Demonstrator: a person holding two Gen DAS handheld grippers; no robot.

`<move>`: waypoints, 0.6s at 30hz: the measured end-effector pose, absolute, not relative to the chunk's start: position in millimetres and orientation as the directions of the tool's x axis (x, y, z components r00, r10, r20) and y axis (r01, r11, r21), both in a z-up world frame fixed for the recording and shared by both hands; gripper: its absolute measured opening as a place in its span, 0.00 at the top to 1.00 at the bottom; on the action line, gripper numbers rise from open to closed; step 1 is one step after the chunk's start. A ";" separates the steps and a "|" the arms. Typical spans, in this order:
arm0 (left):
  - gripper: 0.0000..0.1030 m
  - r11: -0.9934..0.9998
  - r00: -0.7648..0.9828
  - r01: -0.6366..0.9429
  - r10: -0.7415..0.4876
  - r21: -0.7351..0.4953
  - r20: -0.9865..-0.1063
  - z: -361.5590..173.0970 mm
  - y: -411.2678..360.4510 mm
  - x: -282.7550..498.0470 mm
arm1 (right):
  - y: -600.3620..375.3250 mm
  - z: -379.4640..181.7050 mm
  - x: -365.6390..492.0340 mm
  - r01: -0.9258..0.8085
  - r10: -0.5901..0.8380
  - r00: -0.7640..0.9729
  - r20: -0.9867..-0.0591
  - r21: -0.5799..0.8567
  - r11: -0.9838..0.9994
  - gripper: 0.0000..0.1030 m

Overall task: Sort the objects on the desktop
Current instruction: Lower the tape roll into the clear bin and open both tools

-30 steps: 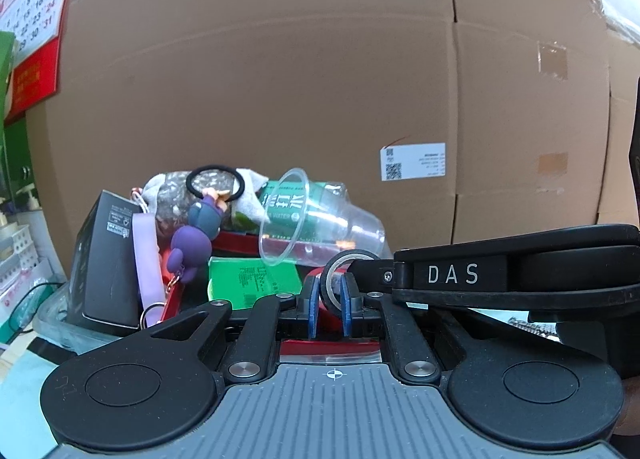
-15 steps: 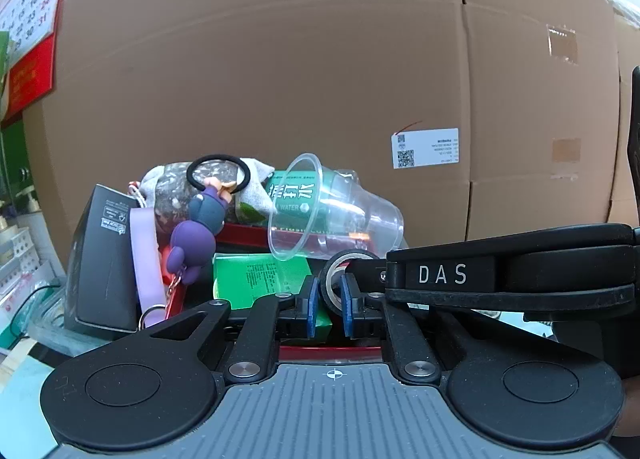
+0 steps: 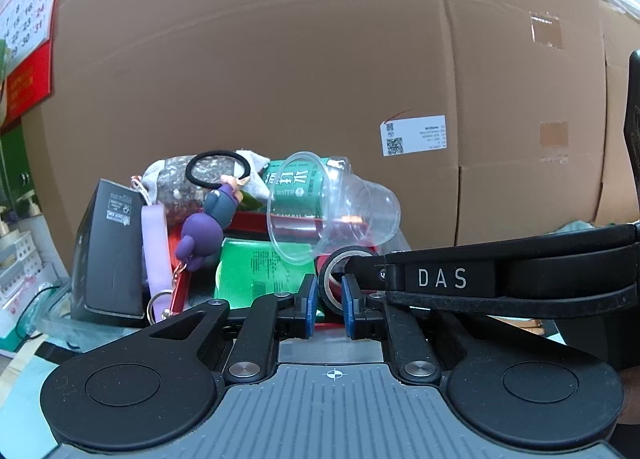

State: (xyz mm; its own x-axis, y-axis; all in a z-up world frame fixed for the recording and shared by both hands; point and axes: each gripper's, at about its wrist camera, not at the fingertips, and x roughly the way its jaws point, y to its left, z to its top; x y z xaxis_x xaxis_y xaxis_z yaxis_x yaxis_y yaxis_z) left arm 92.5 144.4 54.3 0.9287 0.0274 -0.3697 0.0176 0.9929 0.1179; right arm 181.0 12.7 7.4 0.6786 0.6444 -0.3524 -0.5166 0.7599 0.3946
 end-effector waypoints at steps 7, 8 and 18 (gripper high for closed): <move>0.71 0.994 0.926 0.015 0.026 0.107 -0.376 55.4 147.1 87.9 | 15.9 10.9 170.8 -0.515 0.625 0.689 -0.365 0.359 0.778 0.82; 0.70 0.994 0.927 0.013 0.028 0.107 -0.373 55.6 147.3 86.6 | 16.0 11.7 168.9 -0.516 0.622 0.691 -0.367 0.351 0.781 0.81; 0.70 0.997 0.934 0.010 0.017 0.074 -0.357 61.0 153.8 74.7 | 13.5 18.0 160.1 -0.516 0.609 0.705 -0.363 0.327 0.792 0.67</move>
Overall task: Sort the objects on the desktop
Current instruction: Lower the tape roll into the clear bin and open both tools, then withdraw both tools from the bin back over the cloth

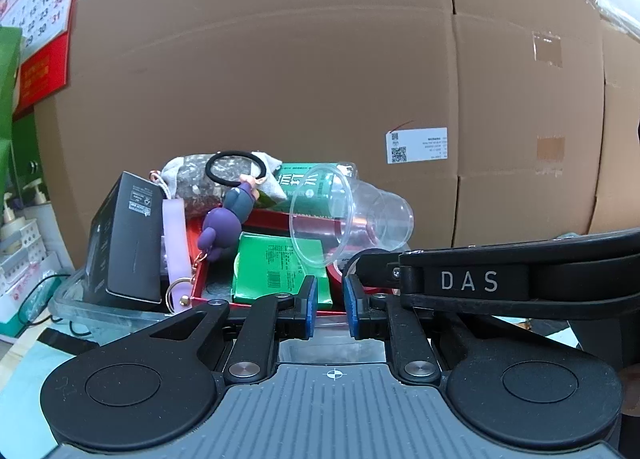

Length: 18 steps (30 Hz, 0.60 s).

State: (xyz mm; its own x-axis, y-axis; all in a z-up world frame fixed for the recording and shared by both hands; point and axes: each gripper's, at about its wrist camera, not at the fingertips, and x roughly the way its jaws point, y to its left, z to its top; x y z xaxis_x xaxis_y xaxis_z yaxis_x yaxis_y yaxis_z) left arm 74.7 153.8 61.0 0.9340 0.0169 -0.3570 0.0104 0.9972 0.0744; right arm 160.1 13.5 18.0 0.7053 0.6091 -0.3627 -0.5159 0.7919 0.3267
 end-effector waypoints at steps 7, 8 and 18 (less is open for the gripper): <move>0.70 0.999 0.931 -0.007 0.021 0.039 -0.363 59.1 160.2 64.9 | 5.0 19.9 155.9 -0.493 0.593 0.718 -0.364 0.336 0.803 0.56; 0.70 0.999 0.931 -0.009 0.020 0.033 -0.365 58.7 161.4 64.0 | 3.3 19.6 155.7 -0.487 0.589 0.722 -0.364 0.339 0.805 0.56; 0.67 1.000 0.929 -0.009 0.015 0.018 -0.369 59.0 159.7 50.0 | -9.9 22.1 140.8 -0.477 0.585 0.724 -0.365 0.349 0.807 0.55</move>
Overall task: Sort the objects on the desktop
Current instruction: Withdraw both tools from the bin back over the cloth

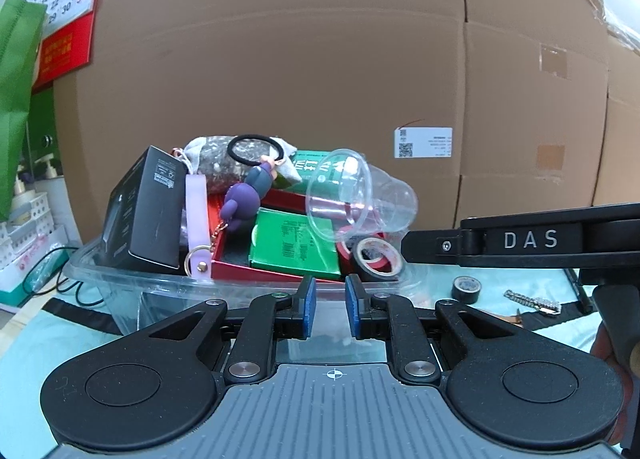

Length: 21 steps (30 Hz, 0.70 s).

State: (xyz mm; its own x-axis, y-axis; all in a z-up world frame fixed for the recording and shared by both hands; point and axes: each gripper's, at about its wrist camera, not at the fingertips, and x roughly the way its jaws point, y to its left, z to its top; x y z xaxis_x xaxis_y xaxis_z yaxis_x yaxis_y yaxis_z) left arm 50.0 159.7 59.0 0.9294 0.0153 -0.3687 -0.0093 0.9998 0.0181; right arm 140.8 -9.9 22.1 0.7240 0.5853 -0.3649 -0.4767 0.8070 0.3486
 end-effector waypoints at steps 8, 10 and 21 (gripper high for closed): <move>0.54 0.999 0.933 0.018 -0.003 0.038 -0.359 59.8 139.0 33.1 | -31.1 22.0 111.2 -0.456 0.554 0.746 -0.370 0.322 0.830 0.54; 0.51 0.998 0.934 0.027 -0.008 0.050 -0.356 59.6 131.3 29.1 | -39.3 19.7 103.1 -0.442 0.535 0.758 -0.373 0.310 0.842 0.53; 0.35 0.987 0.925 0.128 -0.082 0.100 -0.372 51.2 70.2 14.9 | -109.1 1.0 69.7 -0.313 0.405 0.818 -0.408 0.274 0.909 0.49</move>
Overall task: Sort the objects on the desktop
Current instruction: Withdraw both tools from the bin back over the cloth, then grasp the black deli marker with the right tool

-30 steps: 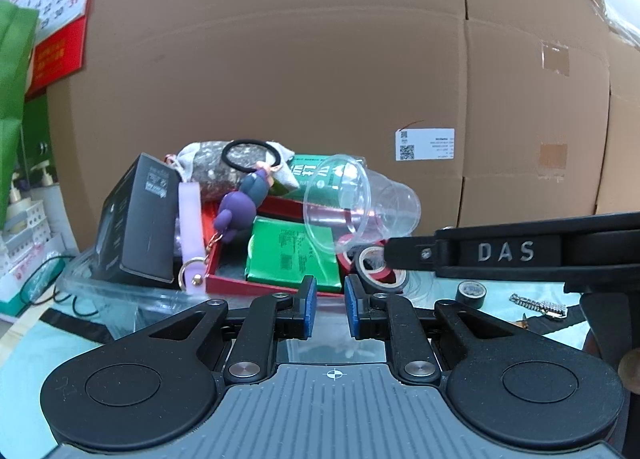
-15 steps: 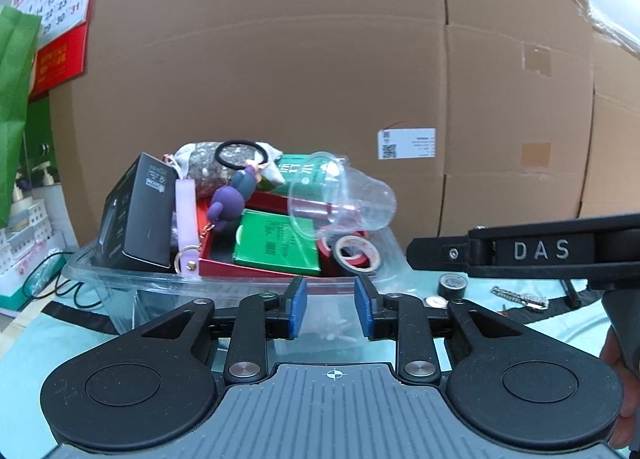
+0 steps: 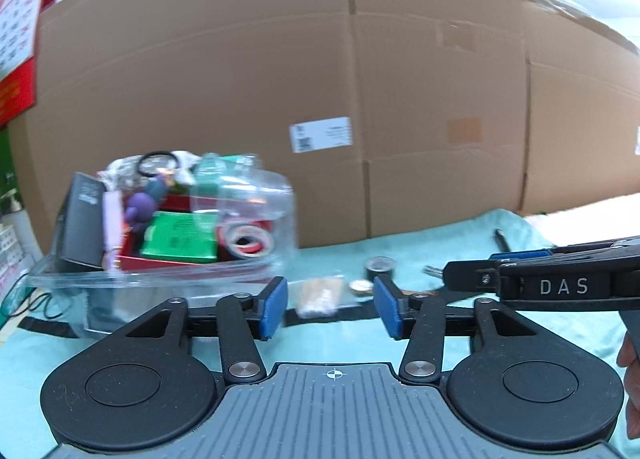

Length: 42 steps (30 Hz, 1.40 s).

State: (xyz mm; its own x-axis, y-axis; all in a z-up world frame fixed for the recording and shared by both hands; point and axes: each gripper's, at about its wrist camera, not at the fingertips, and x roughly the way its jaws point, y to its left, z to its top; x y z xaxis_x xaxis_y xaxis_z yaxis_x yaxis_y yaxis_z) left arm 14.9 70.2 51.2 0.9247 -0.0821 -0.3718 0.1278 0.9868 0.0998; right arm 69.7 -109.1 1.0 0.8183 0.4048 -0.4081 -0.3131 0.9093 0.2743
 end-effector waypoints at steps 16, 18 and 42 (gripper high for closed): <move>0.16 0.981 0.841 0.192 -0.181 -0.031 -0.510 16.4 -50.2 59.8 | -232.5 -6.6 139.0 -0.200 0.234 0.840 -0.490 0.121 0.972 0.48; 0.14 0.983 0.836 0.179 -0.173 -0.039 -0.521 12.2 -66.5 71.4 | -238.3 -8.2 165.0 -0.227 0.235 0.818 -0.524 0.081 0.971 0.48; 0.13 0.986 0.767 0.114 -0.166 -0.122 -0.620 -35.9 -112.5 142.2 | -268.8 -61.3 313.8 -0.497 0.456 0.534 -0.712 0.172 0.851 0.46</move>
